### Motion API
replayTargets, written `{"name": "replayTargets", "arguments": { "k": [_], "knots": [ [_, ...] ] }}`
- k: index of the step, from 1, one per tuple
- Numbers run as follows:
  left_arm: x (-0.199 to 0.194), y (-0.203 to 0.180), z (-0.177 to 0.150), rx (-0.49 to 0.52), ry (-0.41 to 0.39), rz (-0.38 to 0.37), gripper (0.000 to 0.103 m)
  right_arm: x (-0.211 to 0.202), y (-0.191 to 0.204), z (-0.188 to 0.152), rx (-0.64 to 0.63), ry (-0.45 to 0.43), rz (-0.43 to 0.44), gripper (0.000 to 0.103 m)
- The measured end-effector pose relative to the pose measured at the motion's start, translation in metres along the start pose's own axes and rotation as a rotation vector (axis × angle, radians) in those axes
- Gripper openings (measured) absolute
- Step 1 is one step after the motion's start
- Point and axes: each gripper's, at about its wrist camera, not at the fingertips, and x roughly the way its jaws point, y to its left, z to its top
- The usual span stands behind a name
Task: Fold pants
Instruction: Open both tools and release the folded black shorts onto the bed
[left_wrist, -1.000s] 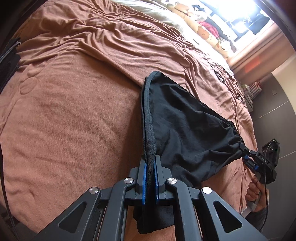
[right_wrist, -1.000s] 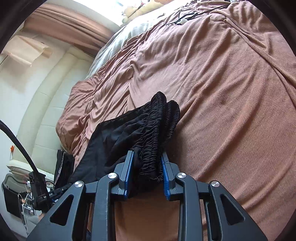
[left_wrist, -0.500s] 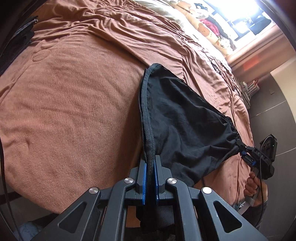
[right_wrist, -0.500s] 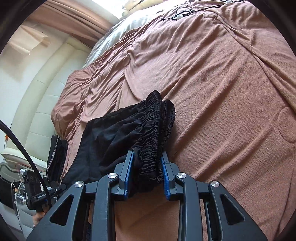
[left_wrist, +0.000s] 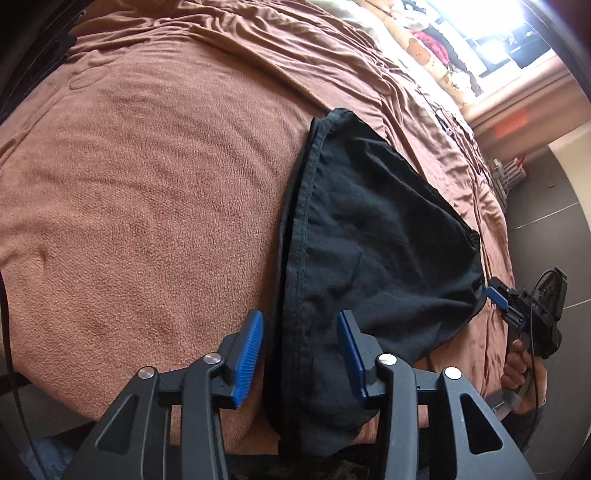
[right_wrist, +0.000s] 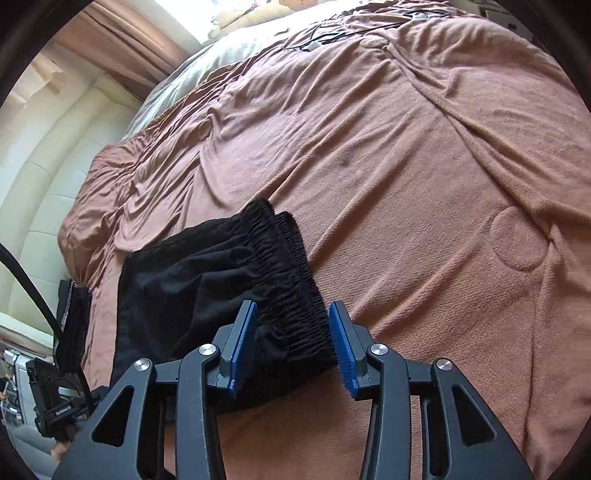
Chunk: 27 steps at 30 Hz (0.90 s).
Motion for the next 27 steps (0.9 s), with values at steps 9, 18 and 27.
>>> {"name": "replayTargets", "arguments": {
  "k": [9, 18, 27],
  "knots": [
    [0.014, 0.004, 0.022, 0.013, -0.005, -0.061, 0.047, -0.043, 0.022, -0.024, -0.084, -0.108, 0.032, 0.038],
    [0.039, -0.006, 0.045, 0.072, 0.041, -0.082, 0.047, -0.031, 0.067, -0.039, -0.214, -0.095, 0.034, 0.038],
    [0.047, -0.005, 0.054, 0.081, 0.020, -0.110, 0.047, 0.010, 0.123, -0.028, -0.312, -0.054, -0.014, 0.038]
  ]
}}
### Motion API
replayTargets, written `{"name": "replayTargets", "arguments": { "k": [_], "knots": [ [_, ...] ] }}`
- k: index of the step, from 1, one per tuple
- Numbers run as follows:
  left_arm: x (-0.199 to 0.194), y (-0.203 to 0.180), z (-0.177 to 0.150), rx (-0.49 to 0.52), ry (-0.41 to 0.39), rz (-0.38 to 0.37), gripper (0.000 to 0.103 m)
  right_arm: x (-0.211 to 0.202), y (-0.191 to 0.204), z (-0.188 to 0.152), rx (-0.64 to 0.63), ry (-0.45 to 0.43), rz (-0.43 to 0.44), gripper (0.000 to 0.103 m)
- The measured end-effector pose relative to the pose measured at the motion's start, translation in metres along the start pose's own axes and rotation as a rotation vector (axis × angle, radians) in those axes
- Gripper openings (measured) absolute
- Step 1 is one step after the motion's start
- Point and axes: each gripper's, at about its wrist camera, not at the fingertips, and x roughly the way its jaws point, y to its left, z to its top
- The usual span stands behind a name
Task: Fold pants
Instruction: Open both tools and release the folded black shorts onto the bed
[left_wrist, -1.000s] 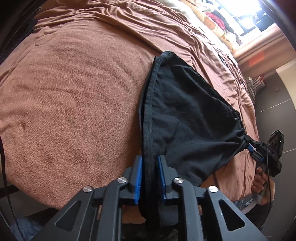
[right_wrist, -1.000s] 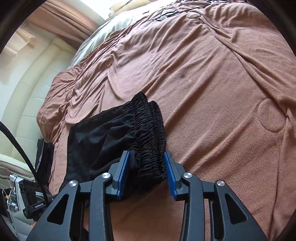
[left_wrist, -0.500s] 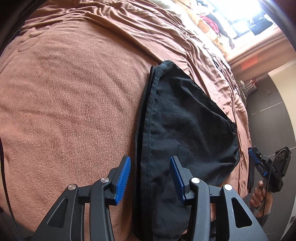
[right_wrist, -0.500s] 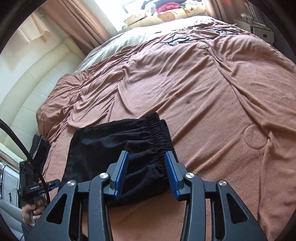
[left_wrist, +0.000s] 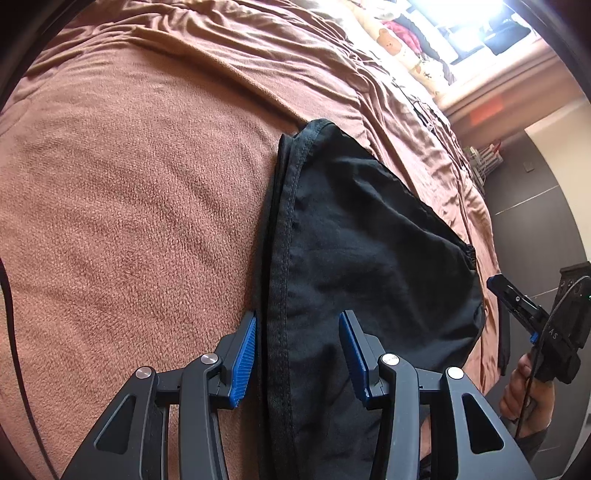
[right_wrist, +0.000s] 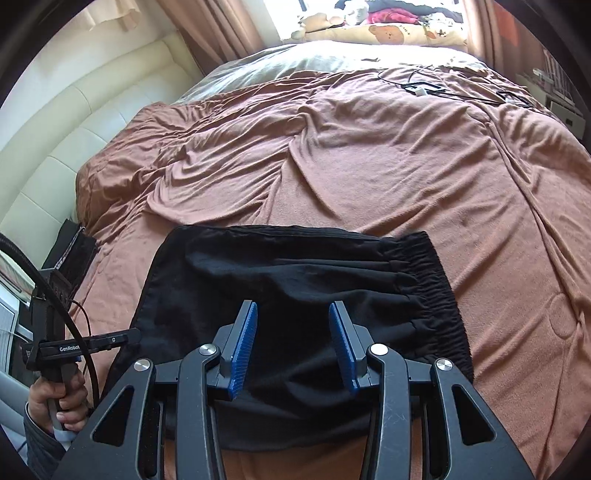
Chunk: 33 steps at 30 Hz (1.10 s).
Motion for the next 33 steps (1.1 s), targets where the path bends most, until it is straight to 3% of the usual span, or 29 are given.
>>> {"name": "replayTargets", "arguments": {
  "k": [8, 12, 16, 21, 33],
  "knots": [
    [0.003, 0.008, 0.008, -0.028, -0.023, -0.013, 0.047, 0.054, 0.032, 0.038, -0.024, 0.073, -0.025, 0.037],
    [0.002, 0.010, 0.010, -0.019, -0.039, -0.009, 0.047, 0.091, 0.039, 0.045, -0.013, 0.165, -0.058, 0.036],
    [0.004, 0.010, 0.014, -0.014, -0.034, -0.024, 0.047, 0.127, 0.042, 0.051, -0.021, 0.236, -0.122, 0.027],
    [0.004, 0.012, 0.024, -0.034, -0.042, -0.045, 0.047, 0.156, 0.046, 0.071, -0.032, 0.248, -0.197, 0.019],
    [-0.003, 0.020, 0.029, -0.073, -0.066, -0.040, 0.047, 0.202, 0.056, 0.092, -0.077, 0.246, -0.294, 0.012]
  ]
}}
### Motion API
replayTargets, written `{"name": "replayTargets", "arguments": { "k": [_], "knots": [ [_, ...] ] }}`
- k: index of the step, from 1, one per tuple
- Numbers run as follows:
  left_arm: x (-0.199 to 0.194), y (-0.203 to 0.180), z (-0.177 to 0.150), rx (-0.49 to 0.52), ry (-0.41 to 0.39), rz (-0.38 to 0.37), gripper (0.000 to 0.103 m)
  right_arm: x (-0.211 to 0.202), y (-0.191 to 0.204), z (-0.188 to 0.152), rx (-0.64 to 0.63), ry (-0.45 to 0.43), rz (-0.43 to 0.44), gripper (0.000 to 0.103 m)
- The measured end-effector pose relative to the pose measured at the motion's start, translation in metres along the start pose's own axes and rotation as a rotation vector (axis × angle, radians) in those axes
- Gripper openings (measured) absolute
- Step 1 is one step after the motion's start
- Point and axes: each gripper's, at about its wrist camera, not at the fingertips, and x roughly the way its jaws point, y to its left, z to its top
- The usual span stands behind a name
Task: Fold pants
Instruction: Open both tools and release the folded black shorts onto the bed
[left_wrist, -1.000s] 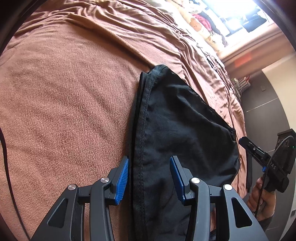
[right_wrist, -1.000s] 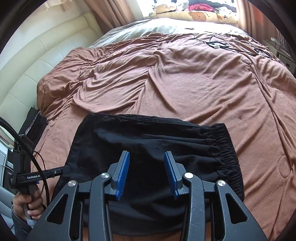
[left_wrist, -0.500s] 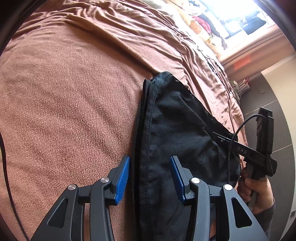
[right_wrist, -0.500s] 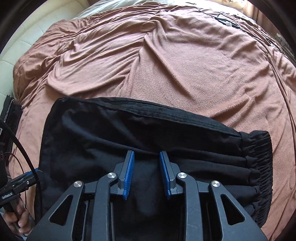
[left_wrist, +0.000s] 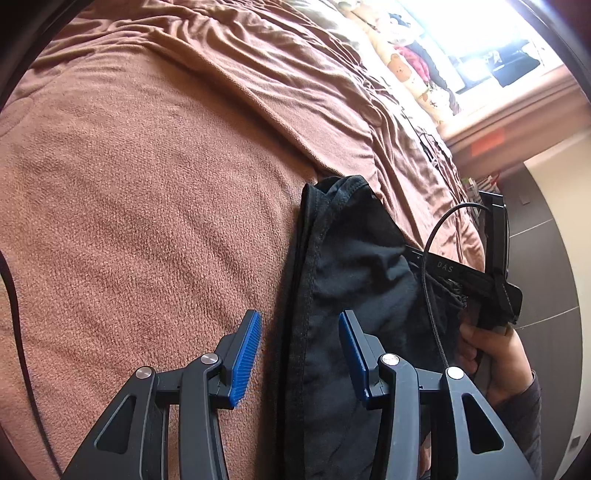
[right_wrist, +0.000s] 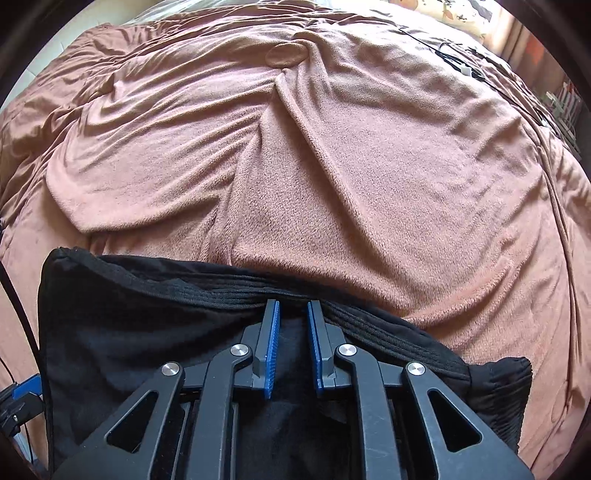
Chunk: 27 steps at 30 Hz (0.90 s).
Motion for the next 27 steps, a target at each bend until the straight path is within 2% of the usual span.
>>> {"name": "replayTargets", "arguments": {
  "k": [5, 8, 13, 20, 27],
  "knots": [
    [-0.004, 0.000, -0.003, -0.005, 0.001, 0.001, 0.047, 0.006, 0.002, 0.010, 0.007, -0.036, -0.030, 0.009],
    [-0.006, -0.003, -0.005, -0.004, 0.005, -0.002, 0.047, 0.007, 0.000, 0.016, 0.025, -0.035, -0.011, 0.009],
    [-0.011, -0.006, -0.009, 0.006, 0.010, -0.004, 0.047, -0.035, -0.010, 0.006, 0.039, -0.104, 0.058, 0.009],
    [-0.015, 0.000, -0.017, -0.013, 0.028, 0.009, 0.047, -0.079, -0.013, -0.037, -0.002, -0.107, 0.129, 0.009],
    [-0.021, -0.002, -0.036, -0.002, 0.035, 0.016, 0.047, -0.082, -0.012, -0.100, -0.027, -0.050, 0.184, 0.009]
  ]
}}
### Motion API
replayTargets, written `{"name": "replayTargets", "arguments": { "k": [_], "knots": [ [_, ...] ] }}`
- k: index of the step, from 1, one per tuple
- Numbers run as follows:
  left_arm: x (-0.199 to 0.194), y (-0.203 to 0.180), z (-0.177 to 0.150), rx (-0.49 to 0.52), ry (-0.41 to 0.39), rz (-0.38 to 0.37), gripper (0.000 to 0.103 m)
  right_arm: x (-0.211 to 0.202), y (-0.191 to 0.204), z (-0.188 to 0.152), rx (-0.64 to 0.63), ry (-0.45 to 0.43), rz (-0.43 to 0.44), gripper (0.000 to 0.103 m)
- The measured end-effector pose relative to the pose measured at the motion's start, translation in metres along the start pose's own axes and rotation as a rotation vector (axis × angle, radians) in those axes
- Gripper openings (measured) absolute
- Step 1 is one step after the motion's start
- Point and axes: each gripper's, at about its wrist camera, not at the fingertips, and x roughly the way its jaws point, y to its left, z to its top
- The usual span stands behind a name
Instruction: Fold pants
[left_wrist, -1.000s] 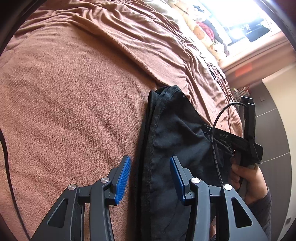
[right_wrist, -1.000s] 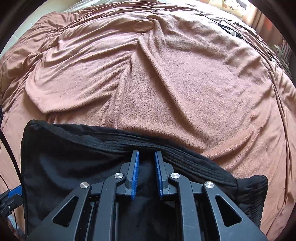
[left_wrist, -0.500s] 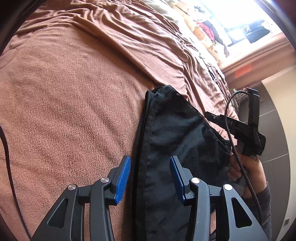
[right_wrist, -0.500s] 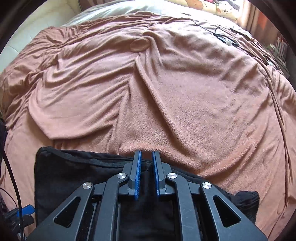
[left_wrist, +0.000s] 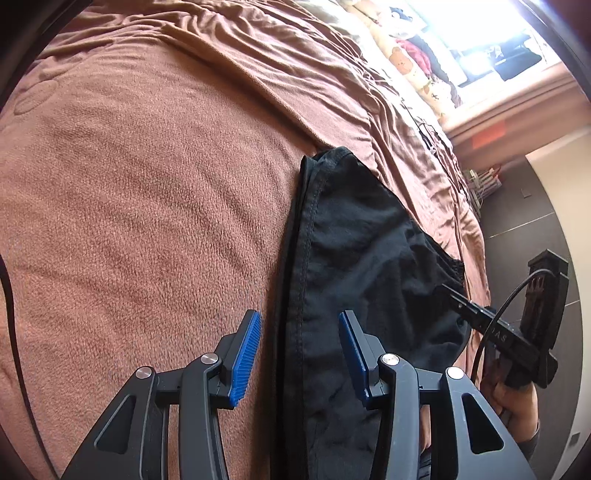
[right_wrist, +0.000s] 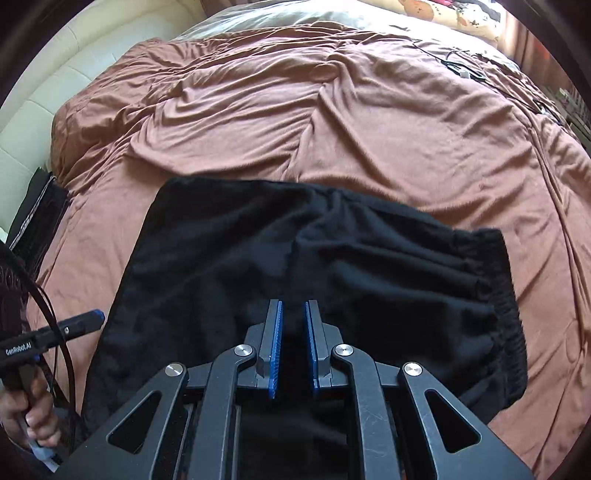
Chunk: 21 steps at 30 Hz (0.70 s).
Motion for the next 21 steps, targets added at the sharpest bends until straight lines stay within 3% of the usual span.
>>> {"name": "replayTargets", "arguments": {
  "k": [10, 21],
  "knots": [
    [0.005, -0.003, -0.026, 0.009, 0.022, 0.004, 0.047, -0.031, 0.002, -0.063, -0.002, -0.024, 0.040, 0.009],
    [0.004, 0.002, -0.037, -0.004, 0.044, -0.043, 0.047, -0.047, 0.004, -0.101, -0.006, -0.009, 0.001, 0.009]
  ]
}}
